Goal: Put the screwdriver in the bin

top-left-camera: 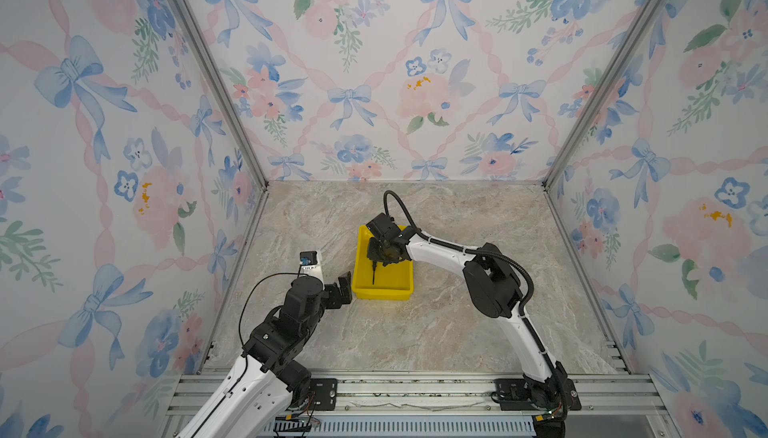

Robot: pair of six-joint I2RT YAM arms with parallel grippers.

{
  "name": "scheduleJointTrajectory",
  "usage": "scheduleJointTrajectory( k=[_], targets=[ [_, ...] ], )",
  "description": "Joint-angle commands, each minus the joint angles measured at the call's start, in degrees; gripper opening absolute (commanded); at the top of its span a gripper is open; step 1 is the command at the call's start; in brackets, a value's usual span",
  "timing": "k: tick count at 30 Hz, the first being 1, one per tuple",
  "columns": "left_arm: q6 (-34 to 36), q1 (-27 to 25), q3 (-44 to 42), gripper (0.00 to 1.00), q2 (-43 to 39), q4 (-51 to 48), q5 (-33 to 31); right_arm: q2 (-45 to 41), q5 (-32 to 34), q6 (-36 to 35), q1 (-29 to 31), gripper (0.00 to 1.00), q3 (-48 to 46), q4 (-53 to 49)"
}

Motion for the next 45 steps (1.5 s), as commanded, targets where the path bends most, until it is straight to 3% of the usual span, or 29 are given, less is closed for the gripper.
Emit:
scheduleJointTrajectory(
  k=[1, 10, 15, 21, 24, 33, 36, 40, 45],
  targets=[
    [-0.05, -0.31, -0.56, 0.97, 0.01, -0.24, -1.42, -4.74, 0.97, -1.98, -0.53, 0.31, -1.27, -1.03],
    [2.97, 0.09, -0.54, 0.98, -1.78, -0.15, -7.54, -17.56, 0.98, -9.81, -1.28, 0.38, -8.71, 1.09],
    [2.54, 0.49, -1.07, 0.98, -1.86, -0.2, -11.12, -30.32, 2.92, -17.42, -1.91, 0.49, -18.72, 0.75],
    [3.09, 0.53, -3.96, 0.97, -3.01, 0.84, -15.33, -50.14, 8.31, -25.54, -2.96, 0.75, -34.96, -1.52],
    [3.93, 0.53, -6.04, 0.98, -3.57, 2.96, -15.85, -59.79, 10.06, -28.38, -4.5, 0.98, -42.41, -2.68],
    [11.42, 1.98, -9.43, 0.97, -3.5, 12.81, -12.5, -87.73, 19.7, -29.68, -13.34, 0.97, -61.36, -8.38],
    [22.31, 2.53, -14.8, 0.97, -4.0, 23.38, -8.3, -96.29, 24.03, -29.93, -18.94, 0.97, -67.37, -8.73],
    [26.78, 5.09, -20.13, 0.97, -0.49, 33.08, -11.41, -100.64, 30.3, -30.58, -25.85, 0.97, -73.57, -7.57],
    [23.97, 13.54, -22.85, 0.98, 8.91, 42.87, -4.76, -101.37, 27.91, -37.88, -32.58, 0.97, -84.09, 6.66]
  ],
)
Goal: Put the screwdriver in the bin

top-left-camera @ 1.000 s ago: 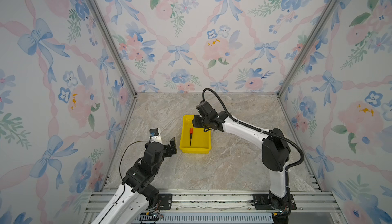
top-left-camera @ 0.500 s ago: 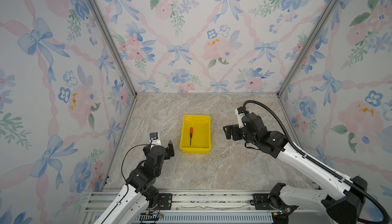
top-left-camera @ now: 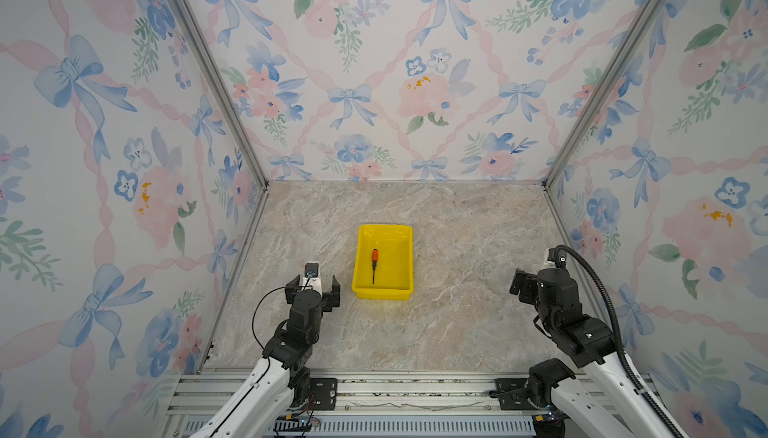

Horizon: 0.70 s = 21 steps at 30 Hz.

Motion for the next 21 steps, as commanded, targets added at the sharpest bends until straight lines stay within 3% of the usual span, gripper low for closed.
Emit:
scheduleJointTrajectory(
  k=[1, 4, 7, 17, 21],
  targets=[
    [0.7, 4.47, -0.1, 0.98, 6.32, 10.88, 5.19, 0.14, -1.16, -7.34, -3.52, 0.97, -6.89, 12.46],
    [1.09, 6.72, 0.25, 0.98, 13.94, 16.77, 7.03, 2.34, -5.77, -11.1, -5.69, 0.97, -12.71, 23.0],
    [2.13, 7.96, 2.94, 0.97, 21.43, 20.59, 8.71, 7.46, -5.85, -11.56, -5.93, 0.97, -14.99, 30.06],
    [6.7, 8.78, 13.09, 0.98, 44.26, 35.46, 10.49, 30.78, -8.31, -13.8, -10.14, 0.97, -9.88, 52.1],
    [10.19, 8.84, 16.02, 0.97, 48.8, 36.93, 10.44, 36.19, -9.63, -14.4, -10.9, 0.97, -8.37, 57.85]
  ],
)
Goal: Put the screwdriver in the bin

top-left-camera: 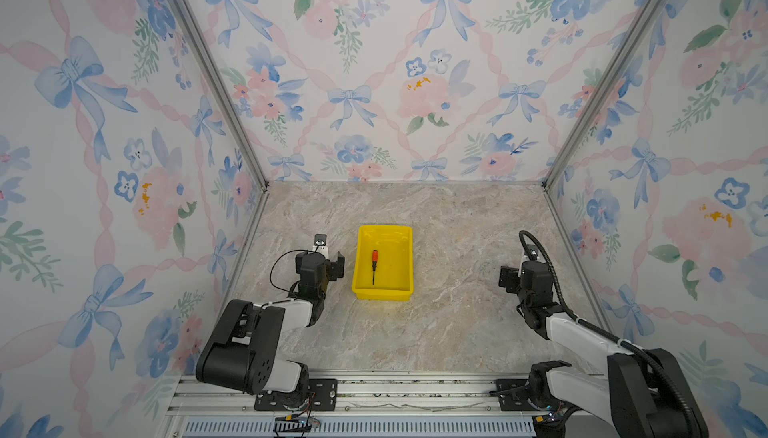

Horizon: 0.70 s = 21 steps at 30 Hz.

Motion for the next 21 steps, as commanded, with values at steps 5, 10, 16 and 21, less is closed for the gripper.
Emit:
scheduleJointTrajectory(
  k=[5, 10, 16, 21],
  targets=[
    [2.65, 3.33, -0.49, 0.98, 2.7, 9.95, 2.36, 6.2, -6.79, -1.22, -2.45, 0.97, 3.74, 12.12],
    [-0.65, 7.29, -4.29, 0.98, 3.04, 16.57, 6.95, 9.39, -9.73, -0.89, -4.11, 0.97, 4.93, 15.35],
    [-1.82, 9.34, -6.26, 0.97, 4.79, 21.11, 10.65, 16.73, -14.3, -2.4, -4.93, 0.97, 5.42, 23.24],
    [-1.7, 9.25, -6.68, 0.98, 4.95, 21.88, 10.47, 20.04, -13.52, -3.4, -3.8, 0.97, 5.42, 25.84]
  ],
)
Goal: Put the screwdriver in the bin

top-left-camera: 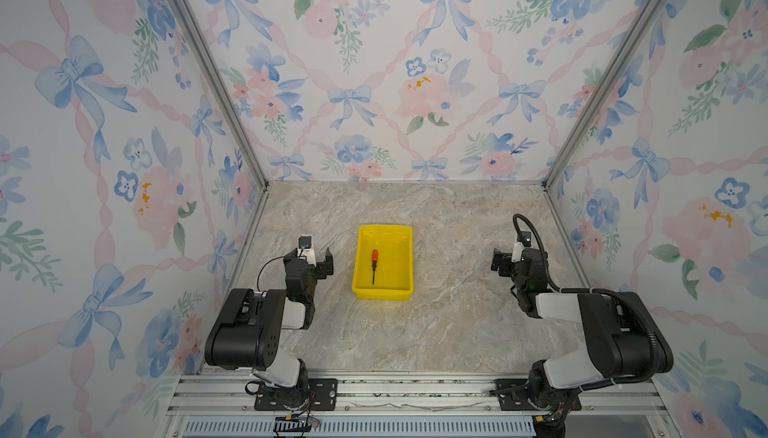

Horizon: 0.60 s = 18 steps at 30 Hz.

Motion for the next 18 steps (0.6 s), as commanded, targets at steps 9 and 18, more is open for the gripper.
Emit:
scheduleJointTrajectory(
  k=[9, 18],
  targets=[
    [-0.9, -0.09, -0.96, 0.98, 0.67, 3.91, 0.56, 1.55, 0.48, -1.32, 0.51, 0.97, 0.33, 7.56],
    [-0.91, -0.09, -0.9, 0.98, 0.76, 4.0, 0.61, 1.55, 0.45, -1.29, 0.53, 0.97, 0.33, 7.52]
  ],
)
